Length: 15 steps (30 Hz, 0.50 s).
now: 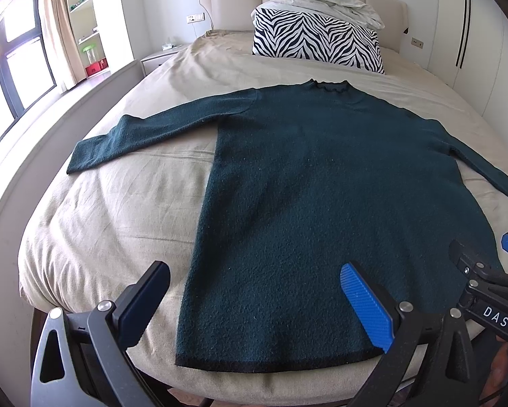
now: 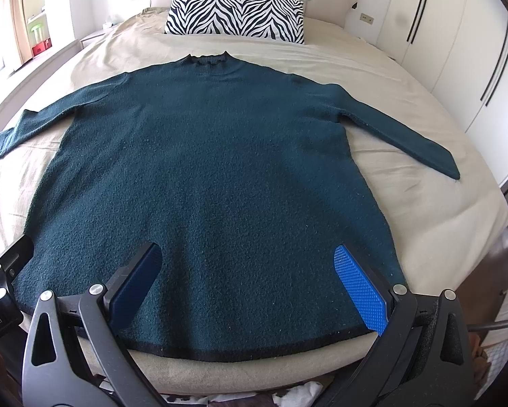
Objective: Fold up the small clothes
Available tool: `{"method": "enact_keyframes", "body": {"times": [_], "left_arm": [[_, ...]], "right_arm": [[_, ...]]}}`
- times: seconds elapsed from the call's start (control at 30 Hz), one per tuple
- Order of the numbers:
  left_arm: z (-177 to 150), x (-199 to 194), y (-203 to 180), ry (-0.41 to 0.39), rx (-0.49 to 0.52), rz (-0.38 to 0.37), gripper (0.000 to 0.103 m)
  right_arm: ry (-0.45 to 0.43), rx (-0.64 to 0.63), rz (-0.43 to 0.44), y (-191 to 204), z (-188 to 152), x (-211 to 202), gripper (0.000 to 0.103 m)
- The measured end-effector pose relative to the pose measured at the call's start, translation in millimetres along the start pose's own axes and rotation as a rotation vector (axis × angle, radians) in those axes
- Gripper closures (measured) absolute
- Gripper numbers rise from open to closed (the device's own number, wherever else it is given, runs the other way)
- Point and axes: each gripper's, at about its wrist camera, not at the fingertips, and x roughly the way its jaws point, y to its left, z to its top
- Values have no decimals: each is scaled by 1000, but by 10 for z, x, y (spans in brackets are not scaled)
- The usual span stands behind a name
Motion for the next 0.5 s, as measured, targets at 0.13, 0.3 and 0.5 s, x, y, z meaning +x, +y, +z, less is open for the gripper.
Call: {"method": "enact_keyframes", "body": {"times": [0.13,0.3,0.5], "left_arm": [[-3,7,6,3,-3,1,0],[-2,22,17,8,-5,1,0],[-4,32,22,10,-5,1,0]], "right_arm": [[2,-3,-1,12,-4,16,0],[3,-2,-1,13,-8,19,0],[5,-2,-1,18,-14,34,0]]}}
